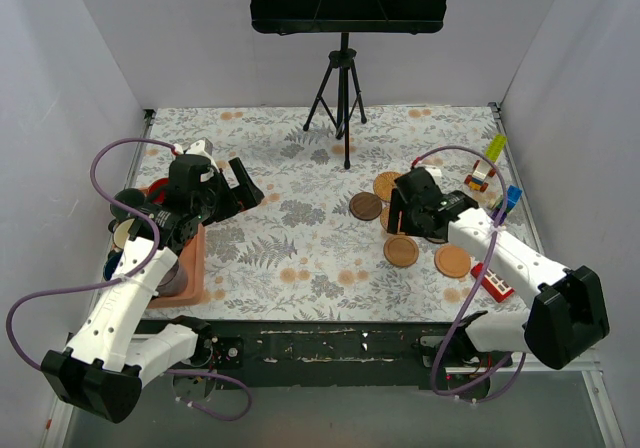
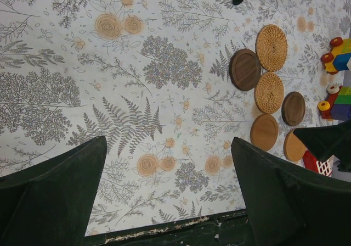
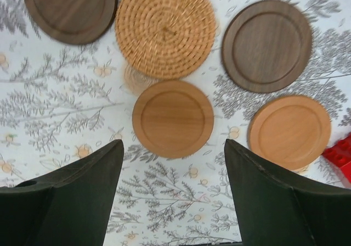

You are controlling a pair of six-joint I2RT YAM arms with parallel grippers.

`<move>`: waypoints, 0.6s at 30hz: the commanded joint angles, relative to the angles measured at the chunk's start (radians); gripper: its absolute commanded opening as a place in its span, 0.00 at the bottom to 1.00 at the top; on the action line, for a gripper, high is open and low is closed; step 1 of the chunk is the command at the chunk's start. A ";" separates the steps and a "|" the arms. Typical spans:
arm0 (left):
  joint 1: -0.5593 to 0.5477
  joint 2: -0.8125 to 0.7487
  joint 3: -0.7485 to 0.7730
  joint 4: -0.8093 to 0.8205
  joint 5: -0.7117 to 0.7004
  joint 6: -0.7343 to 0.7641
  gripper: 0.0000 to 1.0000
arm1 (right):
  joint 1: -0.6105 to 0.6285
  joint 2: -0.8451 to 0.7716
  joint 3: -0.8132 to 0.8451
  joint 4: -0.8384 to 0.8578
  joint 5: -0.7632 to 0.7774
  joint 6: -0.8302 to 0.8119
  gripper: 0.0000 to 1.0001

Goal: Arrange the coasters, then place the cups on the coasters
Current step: Move the coaster to the center of the board.

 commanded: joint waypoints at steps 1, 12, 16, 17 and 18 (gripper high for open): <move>0.000 -0.003 0.030 0.018 -0.011 0.016 0.98 | -0.114 0.013 0.076 -0.006 -0.042 -0.114 0.83; 0.000 -0.006 0.039 0.011 -0.033 0.021 0.98 | -0.382 0.148 0.045 0.115 -0.151 -0.261 0.82; 0.001 -0.003 0.039 0.008 -0.042 0.021 0.98 | -0.431 0.157 0.015 0.105 -0.146 -0.222 0.83; 0.000 -0.004 0.038 0.006 -0.047 0.021 0.98 | -0.441 0.145 -0.005 0.111 -0.154 -0.208 0.83; 0.000 -0.003 0.035 0.008 -0.051 0.021 0.98 | -0.450 0.134 -0.028 0.126 -0.171 -0.200 0.83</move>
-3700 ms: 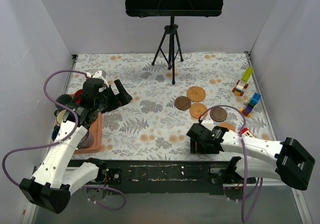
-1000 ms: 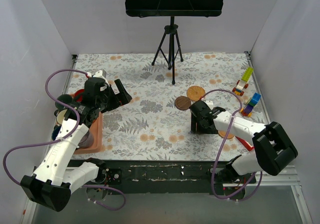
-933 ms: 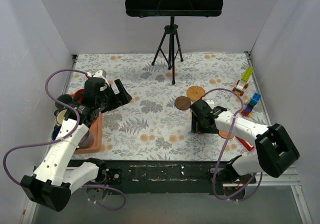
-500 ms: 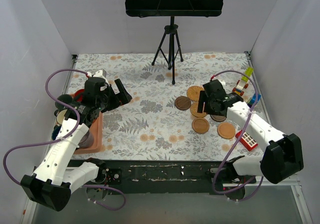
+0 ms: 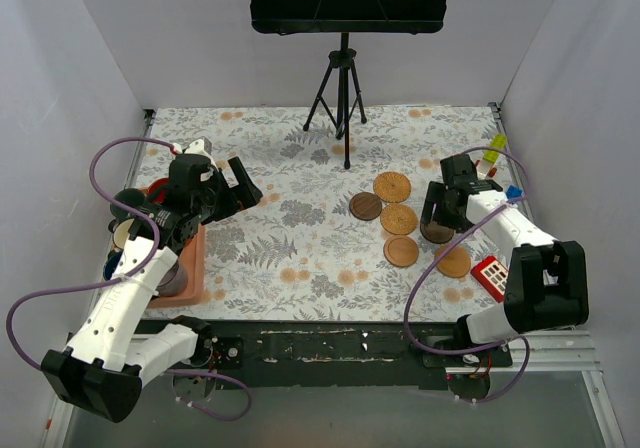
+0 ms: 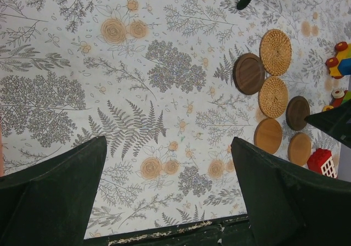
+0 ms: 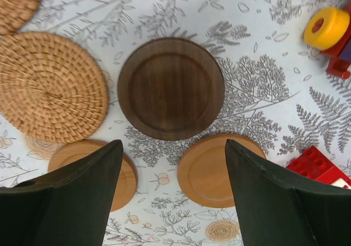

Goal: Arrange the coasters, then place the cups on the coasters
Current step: Move the coaster to the center of the board.

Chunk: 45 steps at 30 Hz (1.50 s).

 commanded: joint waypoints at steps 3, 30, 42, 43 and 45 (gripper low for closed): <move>0.000 -0.003 0.024 0.016 -0.031 0.016 0.98 | -0.051 -0.058 -0.131 0.066 -0.086 0.052 0.82; 0.000 -0.023 -0.019 0.031 -0.023 0.025 0.98 | -0.056 -0.230 -0.332 0.000 -0.100 0.207 0.50; -0.003 -0.050 -0.042 0.033 -0.009 0.024 0.98 | -0.002 -0.294 -0.436 -0.014 -0.114 0.270 0.45; -0.005 -0.052 -0.045 0.033 -0.008 0.024 0.98 | 0.014 -0.293 -0.441 -0.017 -0.114 0.279 0.45; -0.006 -0.057 -0.048 0.031 -0.005 0.022 0.98 | 0.051 -0.293 -0.446 -0.025 -0.102 0.303 0.45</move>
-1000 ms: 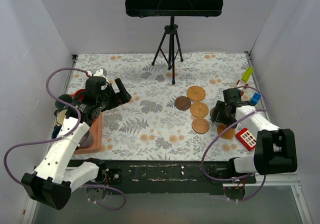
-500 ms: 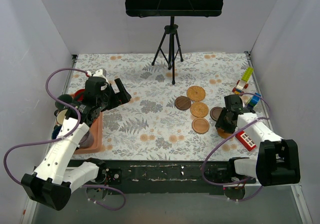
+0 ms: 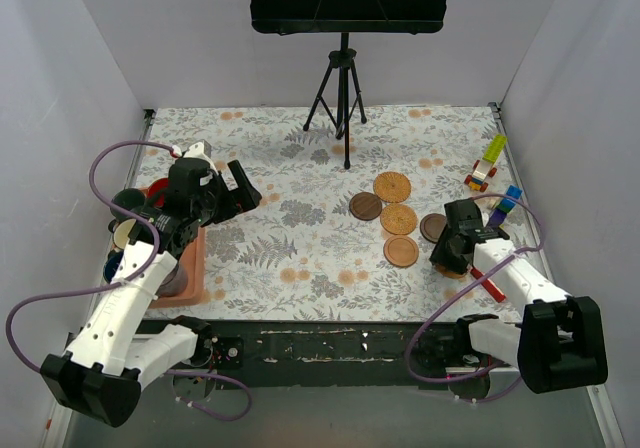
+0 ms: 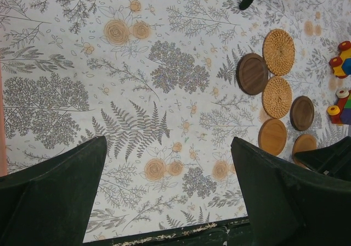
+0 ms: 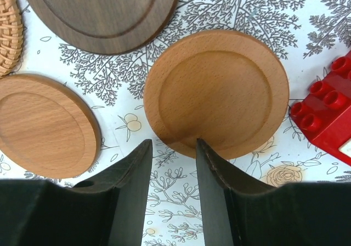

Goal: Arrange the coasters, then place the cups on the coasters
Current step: Move the coaster to the center of the board.

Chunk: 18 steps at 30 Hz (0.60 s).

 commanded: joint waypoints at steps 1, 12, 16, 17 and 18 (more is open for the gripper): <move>-0.006 -0.033 -0.014 0.009 0.007 0.008 0.98 | 0.079 0.011 -0.049 -0.061 -0.028 0.085 0.45; -0.011 -0.054 -0.026 0.005 0.005 0.007 0.98 | 0.208 -0.069 0.003 -0.156 0.076 0.162 0.45; -0.011 -0.059 -0.025 0.005 0.005 0.007 0.98 | 0.208 -0.070 0.063 -0.191 0.137 0.119 0.47; -0.011 -0.058 -0.025 0.004 0.007 0.007 0.98 | 0.208 -0.066 0.068 -0.189 0.149 0.104 0.48; -0.011 -0.061 -0.026 0.004 0.005 0.007 0.98 | 0.208 -0.057 0.075 -0.189 0.156 0.089 0.48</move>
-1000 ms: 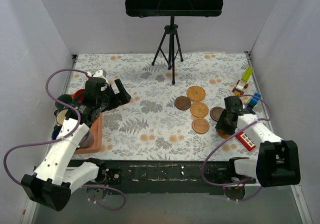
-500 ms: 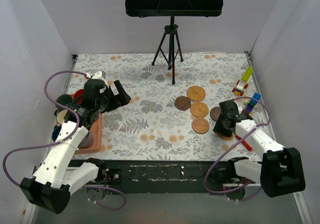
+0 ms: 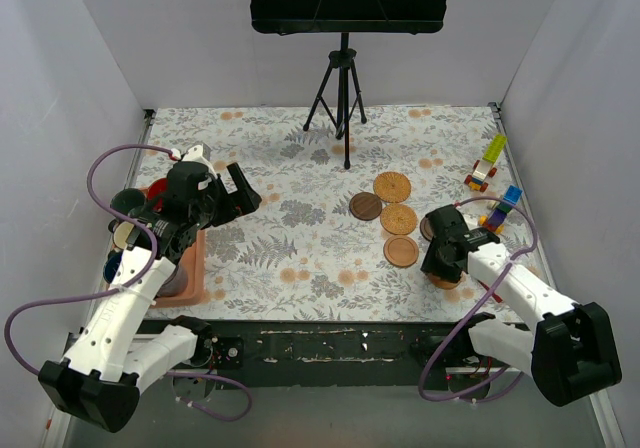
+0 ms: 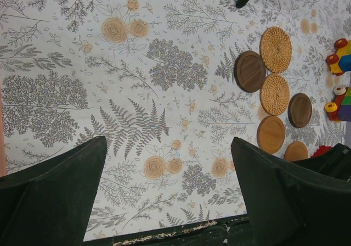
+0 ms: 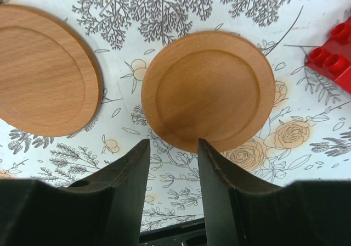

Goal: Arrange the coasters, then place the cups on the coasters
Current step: Move the coaster to the center of the board.

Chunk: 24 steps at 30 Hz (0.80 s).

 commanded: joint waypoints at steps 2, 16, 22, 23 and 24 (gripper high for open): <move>-0.006 -0.031 -0.007 0.003 -0.001 0.007 0.98 | 0.002 0.017 0.066 -0.030 0.058 -0.069 0.48; -0.006 -0.023 0.001 -0.002 -0.001 0.007 0.98 | 0.025 0.064 0.009 0.116 -0.065 -0.225 0.46; -0.006 -0.023 -0.002 -0.003 0.005 0.004 0.98 | 0.085 0.070 -0.012 0.087 -0.071 -0.160 0.42; -0.006 -0.025 -0.004 -0.003 0.007 0.004 0.98 | 0.096 0.075 -0.014 0.082 -0.074 -0.140 0.40; -0.006 -0.025 -0.005 -0.003 0.007 0.002 0.98 | 0.109 0.080 -0.016 0.079 -0.076 -0.125 0.40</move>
